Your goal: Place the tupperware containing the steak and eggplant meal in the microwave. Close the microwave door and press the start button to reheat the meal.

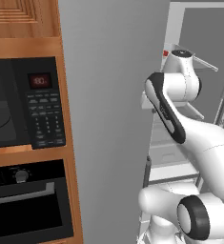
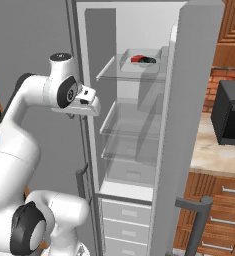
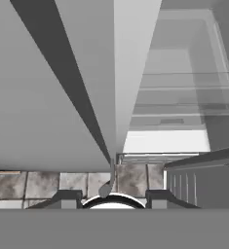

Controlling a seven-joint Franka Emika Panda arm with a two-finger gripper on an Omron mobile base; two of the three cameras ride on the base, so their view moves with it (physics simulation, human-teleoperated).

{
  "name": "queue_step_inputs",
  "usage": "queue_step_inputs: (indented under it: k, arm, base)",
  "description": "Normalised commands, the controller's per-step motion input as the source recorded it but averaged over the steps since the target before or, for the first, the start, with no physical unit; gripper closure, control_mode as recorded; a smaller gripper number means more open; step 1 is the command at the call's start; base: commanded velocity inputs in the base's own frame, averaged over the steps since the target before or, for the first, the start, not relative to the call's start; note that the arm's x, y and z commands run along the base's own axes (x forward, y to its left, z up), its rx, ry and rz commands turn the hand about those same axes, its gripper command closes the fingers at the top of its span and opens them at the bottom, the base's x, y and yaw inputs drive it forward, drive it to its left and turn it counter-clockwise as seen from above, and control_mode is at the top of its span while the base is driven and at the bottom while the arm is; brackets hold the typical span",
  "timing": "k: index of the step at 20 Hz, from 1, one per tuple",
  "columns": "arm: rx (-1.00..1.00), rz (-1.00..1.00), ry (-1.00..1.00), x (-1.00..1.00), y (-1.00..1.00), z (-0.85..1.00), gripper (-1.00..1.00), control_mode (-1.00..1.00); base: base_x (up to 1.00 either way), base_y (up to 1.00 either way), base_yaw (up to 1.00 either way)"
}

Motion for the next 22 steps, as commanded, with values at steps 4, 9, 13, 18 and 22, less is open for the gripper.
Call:
queue_step_inputs:
  k: [4, 9, 13, 18, 22]
  arm:
    - [0.00, -0.06, -0.09, -0.17, -0.02, -0.01, -1.00, -1.00]
    - [0.07, -0.06, -0.20, -0.30, -0.31, 0.03, -1.00, -1.00]
    - [0.08, 0.00, -0.29, -0.39, -0.37, 0.37, -1.00, -1.00]
    - [0.04, 0.00, -0.32, -0.12, -0.29, 0.63, -1.00, -1.00]
    - [0.01, -0.02, -0.24, 0.00, -0.29, 0.52, -1.00, -1.00]
  base:
    - [0.00, 0.00, 0.00]
    - [0.00, 0.00, 0.00]
    - [0.00, 0.00, 0.00]
    - [0.00, 0.00, 0.00]
    - [0.00, 0.00, 0.00]
